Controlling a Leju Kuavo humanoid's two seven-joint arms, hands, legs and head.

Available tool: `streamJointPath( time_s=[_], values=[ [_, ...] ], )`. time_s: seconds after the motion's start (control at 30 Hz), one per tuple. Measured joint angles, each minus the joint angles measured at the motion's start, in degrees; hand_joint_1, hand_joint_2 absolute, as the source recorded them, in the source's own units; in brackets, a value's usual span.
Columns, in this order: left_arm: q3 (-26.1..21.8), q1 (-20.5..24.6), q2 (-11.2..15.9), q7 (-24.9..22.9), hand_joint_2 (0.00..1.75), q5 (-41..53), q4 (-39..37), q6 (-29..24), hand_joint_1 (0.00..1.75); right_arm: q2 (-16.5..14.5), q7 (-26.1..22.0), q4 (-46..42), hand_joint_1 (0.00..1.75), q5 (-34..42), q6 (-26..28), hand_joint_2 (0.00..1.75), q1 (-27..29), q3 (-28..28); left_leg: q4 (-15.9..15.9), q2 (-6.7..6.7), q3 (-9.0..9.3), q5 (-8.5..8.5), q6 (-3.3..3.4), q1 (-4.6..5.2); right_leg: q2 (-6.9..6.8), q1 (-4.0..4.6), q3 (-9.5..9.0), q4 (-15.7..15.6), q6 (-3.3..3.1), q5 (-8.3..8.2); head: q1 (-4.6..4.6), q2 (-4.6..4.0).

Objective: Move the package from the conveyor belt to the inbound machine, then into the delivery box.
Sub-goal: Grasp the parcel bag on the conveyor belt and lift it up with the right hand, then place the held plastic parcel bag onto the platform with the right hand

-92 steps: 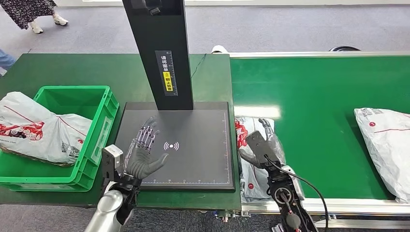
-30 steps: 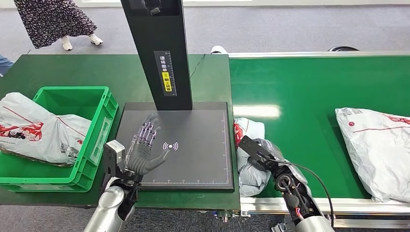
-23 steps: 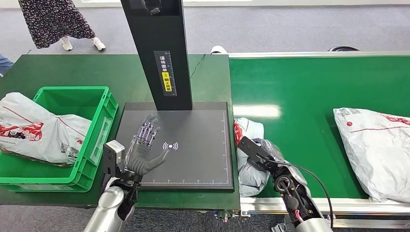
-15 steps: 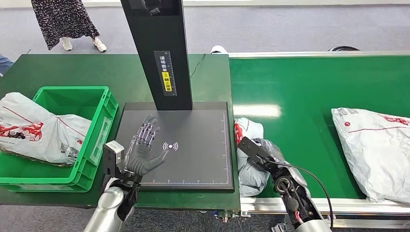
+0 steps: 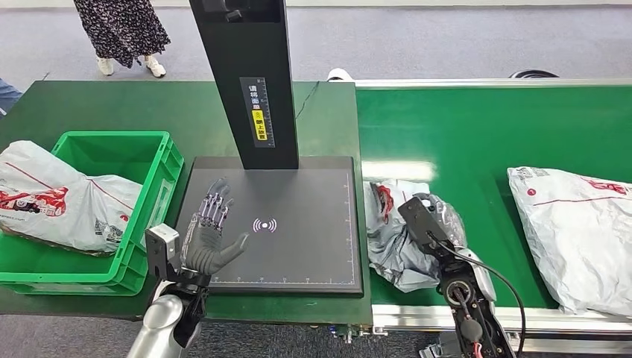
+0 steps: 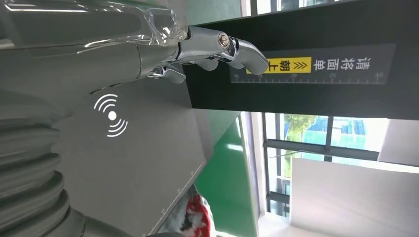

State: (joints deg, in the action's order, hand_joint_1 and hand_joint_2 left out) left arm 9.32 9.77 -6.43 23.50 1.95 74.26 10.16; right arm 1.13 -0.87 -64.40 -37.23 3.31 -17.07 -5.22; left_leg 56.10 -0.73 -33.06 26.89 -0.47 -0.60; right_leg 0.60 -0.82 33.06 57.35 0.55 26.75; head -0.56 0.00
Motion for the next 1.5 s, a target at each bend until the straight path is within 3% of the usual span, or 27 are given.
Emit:
streamJointPath(
  time_s=[0.6,0.77,1.2,1.37,1.5],
  values=[
    [-0.33,-0.51,-0.04,0.23,1.75,0.50,0.89,0.02,0.00,-0.39,-2.21,-8.49,1.75,1.70,2.68,1.75,2.33,2.63,0.00,0.01,0.02,-0.01,0.00,0.00,0.01,0.01,0.00,0.00,0.00,0.00,0.00,0.00],
    [-0.78,-0.83,-0.02,0.79,1.75,0.61,0.98,-0.02,0.00,-1.27,-5.73,-13.62,1.75,2.67,6.31,1.75,3.37,4.15,0.00,0.02,0.02,-0.01,0.00,-0.01,0.01,0.01,0.01,0.00,0.00,0.00,-0.01,0.00],
    [-1.10,-0.65,-0.07,3.99,1.75,-0.67,1.32,-1.27,0.00,-3.80,-21.54,-24.65,1.75,4.60,19.68,1.75,3.69,3.80,0.00,0.02,0.03,-0.01,0.00,-0.01,0.01,0.01,0.00,0.00,0.00,0.00,0.00,0.00],
    [-1.08,-0.29,-0.13,4.36,1.75,-1.20,1.32,-1.31,0.00,-3.97,-22.63,-25.66,1.75,4.58,21.45,1.75,3.36,3.32,0.00,0.02,0.04,-0.01,0.00,-0.01,0.01,0.01,-0.02,0.00,0.00,0.00,-0.01,0.00],
    [-0.99,0.30,-0.15,4.49,1.75,-1.24,1.31,-1.85,0.00,-4.00,-21.42,-25.01,1.75,2.89,19.51,1.75,2.10,1.97,-0.01,0.08,0.04,-0.01,0.00,-0.01,0.07,0.02,-0.02,0.01,-0.01,-0.01,-0.01,0.00]
  ],
)
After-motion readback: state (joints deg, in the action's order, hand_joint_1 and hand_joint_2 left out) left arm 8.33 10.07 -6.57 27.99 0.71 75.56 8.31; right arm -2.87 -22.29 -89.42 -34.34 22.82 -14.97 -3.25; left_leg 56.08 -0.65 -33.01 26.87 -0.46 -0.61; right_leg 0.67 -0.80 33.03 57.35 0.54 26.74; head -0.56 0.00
